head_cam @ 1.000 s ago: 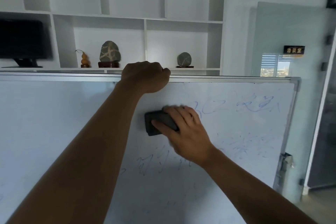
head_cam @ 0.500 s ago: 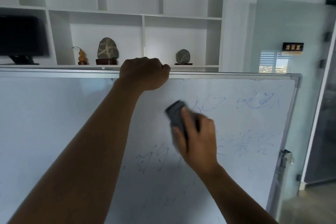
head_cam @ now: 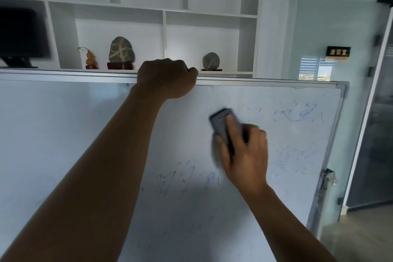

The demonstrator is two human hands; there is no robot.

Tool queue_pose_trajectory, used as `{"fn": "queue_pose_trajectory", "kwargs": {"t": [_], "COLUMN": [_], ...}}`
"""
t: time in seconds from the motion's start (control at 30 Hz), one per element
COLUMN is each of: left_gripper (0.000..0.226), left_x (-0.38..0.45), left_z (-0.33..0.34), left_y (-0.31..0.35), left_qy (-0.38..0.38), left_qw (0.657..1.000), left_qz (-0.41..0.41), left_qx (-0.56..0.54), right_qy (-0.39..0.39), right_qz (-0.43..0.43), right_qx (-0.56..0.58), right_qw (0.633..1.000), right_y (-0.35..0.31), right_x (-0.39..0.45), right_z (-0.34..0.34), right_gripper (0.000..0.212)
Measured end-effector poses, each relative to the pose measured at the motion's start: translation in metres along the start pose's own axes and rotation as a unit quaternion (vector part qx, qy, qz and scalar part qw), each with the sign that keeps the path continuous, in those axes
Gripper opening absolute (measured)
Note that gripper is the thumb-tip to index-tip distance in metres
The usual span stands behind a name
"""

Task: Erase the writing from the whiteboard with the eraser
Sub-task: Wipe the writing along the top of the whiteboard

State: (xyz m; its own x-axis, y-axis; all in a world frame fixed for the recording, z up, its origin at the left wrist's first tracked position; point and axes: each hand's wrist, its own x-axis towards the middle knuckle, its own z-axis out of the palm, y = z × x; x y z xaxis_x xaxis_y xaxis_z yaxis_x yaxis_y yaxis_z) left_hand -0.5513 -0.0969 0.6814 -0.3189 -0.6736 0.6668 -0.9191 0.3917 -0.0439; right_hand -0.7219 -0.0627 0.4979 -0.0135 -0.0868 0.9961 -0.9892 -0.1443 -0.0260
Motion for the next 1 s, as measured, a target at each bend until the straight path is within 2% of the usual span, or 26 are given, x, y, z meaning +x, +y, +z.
{"fn": "queue_pose_trajectory", "kwargs": {"t": [0.07,0.1,0.2,0.23,0.33,0.37,0.43,0.47,0.57,0.6,0.7,0.73,0.8,0.83,0.87,0.93,0.97,1.0], "left_gripper": [0.033,0.033,0.031,0.031,0.035,0.038,0.040,0.041,0.038,0.037,0.042,0.045,0.046,0.046,0.046,0.044,0.043,0.041], "left_x": [0.000,0.000,0.000,0.000,0.000,0.000,0.000,0.001,0.000,0.000,0.000,0.000,0.000,0.000,0.000,0.000,-0.001,-0.001], "left_z": [0.000,0.000,0.000,0.000,0.001,0.002,0.002,0.002,0.002,0.001,0.001,0.001,0.002,0.002,0.002,0.002,0.002,0.001], "left_y": [-0.001,-0.001,0.001,0.001,-0.001,0.000,0.000,0.001,0.000,0.001,0.003,0.003,0.002,0.002,0.002,0.003,0.003,0.002], "left_qy": [-0.002,-0.002,0.001,0.003,0.006,0.007,0.009,0.011,0.013,0.013,0.009,0.008,0.011,0.014,0.014,0.014,0.015,0.016], "left_qw": [1.000,1.000,1.000,1.000,1.000,1.000,1.000,1.000,1.000,1.000,1.000,1.000,1.000,1.000,1.000,1.000,1.000,1.000], "left_qz": [-0.001,-0.002,0.001,0.000,-0.004,-0.004,-0.003,-0.003,-0.007,-0.010,-0.012,-0.014,-0.015,-0.015,-0.015,-0.015,-0.015,-0.015], "left_qx": [0.001,0.000,-0.006,-0.008,-0.004,-0.002,-0.002,-0.002,0.000,0.002,0.007,0.007,0.008,0.009,0.009,0.003,0.001,0.000], "right_qy": [-0.051,-0.059,0.003,0.011,-0.039,-0.040,-0.004,0.008,-0.040,-0.046,-0.004,-0.006,-0.048,-0.059,-0.054,-0.015,-0.009,-0.025], "right_qz": [-0.110,-0.114,0.056,0.055,-0.077,-0.065,0.048,0.075,-0.062,-0.072,0.054,0.037,-0.083,-0.110,-0.088,0.024,0.034,-0.004], "right_qx": [0.000,0.006,0.040,0.033,0.015,0.019,0.039,0.045,0.021,0.018,0.035,0.028,0.012,0.009,0.012,0.035,0.033,0.025], "right_qw": [0.993,0.992,0.998,0.998,0.996,0.997,0.998,0.996,0.997,0.996,0.998,0.999,0.995,0.992,0.995,0.999,0.999,0.999], "right_y": [-0.005,-0.001,0.005,0.002,-0.003,0.001,0.004,0.002,-0.001,0.004,0.012,0.009,0.005,0.006,0.009,0.011,0.010,0.008], "right_x": [-0.012,-0.013,-0.007,-0.009,-0.024,-0.023,-0.018,-0.017,-0.024,-0.022,-0.013,-0.014,-0.020,-0.021,-0.019,-0.017,-0.020,-0.026], "right_z": [0.004,0.004,0.001,0.002,0.005,0.004,0.001,0.001,0.001,0.000,-0.003,-0.002,-0.001,0.000,-0.001,-0.002,0.000,0.001], "right_gripper": [0.050,0.051,0.048,0.048,0.048,0.048,0.046,0.046,0.046,0.046,0.047,0.046,0.047,0.048,0.048,0.047,0.047,0.048]}}
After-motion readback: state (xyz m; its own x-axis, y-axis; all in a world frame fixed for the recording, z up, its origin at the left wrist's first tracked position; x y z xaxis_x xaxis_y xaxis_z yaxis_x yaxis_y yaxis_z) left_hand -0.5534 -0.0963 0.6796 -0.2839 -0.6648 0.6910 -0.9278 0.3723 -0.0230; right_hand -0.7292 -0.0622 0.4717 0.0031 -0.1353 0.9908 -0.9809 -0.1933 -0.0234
